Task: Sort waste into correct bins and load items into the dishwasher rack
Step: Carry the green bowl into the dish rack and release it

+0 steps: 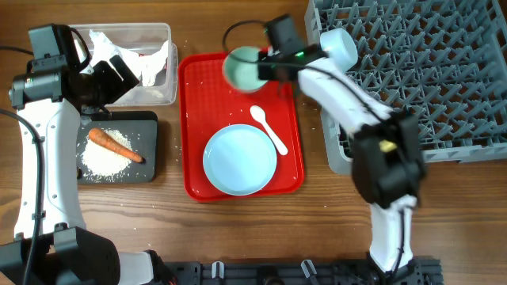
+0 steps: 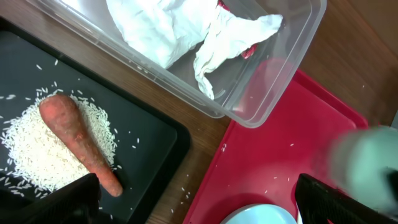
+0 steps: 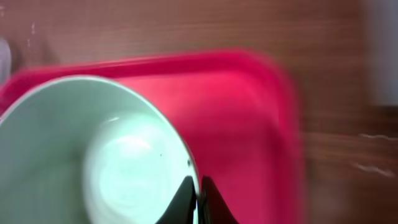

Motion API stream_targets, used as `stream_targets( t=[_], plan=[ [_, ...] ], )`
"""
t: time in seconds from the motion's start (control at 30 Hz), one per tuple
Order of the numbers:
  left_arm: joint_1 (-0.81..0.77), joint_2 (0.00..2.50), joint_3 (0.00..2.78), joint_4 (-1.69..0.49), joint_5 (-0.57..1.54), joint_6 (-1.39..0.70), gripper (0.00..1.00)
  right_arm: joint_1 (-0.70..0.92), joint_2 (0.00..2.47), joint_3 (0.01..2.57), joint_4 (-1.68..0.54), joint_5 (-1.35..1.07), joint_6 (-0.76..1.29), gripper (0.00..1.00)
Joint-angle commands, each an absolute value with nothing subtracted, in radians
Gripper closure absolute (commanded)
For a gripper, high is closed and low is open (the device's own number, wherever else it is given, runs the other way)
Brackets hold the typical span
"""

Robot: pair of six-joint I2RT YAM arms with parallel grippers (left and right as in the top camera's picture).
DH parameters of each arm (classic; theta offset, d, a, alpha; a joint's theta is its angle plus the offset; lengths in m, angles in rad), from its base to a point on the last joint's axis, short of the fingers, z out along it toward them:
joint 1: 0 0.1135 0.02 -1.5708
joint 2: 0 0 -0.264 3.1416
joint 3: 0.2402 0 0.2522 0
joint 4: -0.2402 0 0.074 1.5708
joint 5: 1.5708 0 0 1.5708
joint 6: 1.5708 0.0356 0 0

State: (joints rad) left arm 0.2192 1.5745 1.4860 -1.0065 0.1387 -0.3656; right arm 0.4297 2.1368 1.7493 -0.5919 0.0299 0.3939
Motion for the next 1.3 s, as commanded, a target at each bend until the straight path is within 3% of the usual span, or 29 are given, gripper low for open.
stream_targets(
  t=[0.0,0.23,0.4,0.47,0.6,1.27],
  plan=[
    [0.223,1.571,1.497,-1.007,0.14,-0.375,0.0,0.377,1.895,1.761,-0.736,0.268,0.369,0.96],
    [0.223,1.571,1.497,-1.007,0.14,-0.375,0.0,0.318,1.684,1.761,-1.181,0.841,0.506,0.96],
    [0.223,1.571,1.497,-1.007,0.14,-0.375,0.0,0.316,1.687,1.758,-1.376,0.997,0.549,0.96],
    [0.223,1.571,1.497,-1.007,0.14,-0.375,0.0,0.309,1.7,1.758,-1.372,1.068,0.521,0.96],
    [0.223,1.571,1.497,-1.007,0.14,-0.375,0.0,0.307,1.75,1.758,-1.235,1.103,0.182,0.96],
    [0.223,1.571,1.497,-1.007,0.14,-0.375,0.0,0.303,1.923,1.69,-1.119,1.057,-0.08,0.96]
  ],
)
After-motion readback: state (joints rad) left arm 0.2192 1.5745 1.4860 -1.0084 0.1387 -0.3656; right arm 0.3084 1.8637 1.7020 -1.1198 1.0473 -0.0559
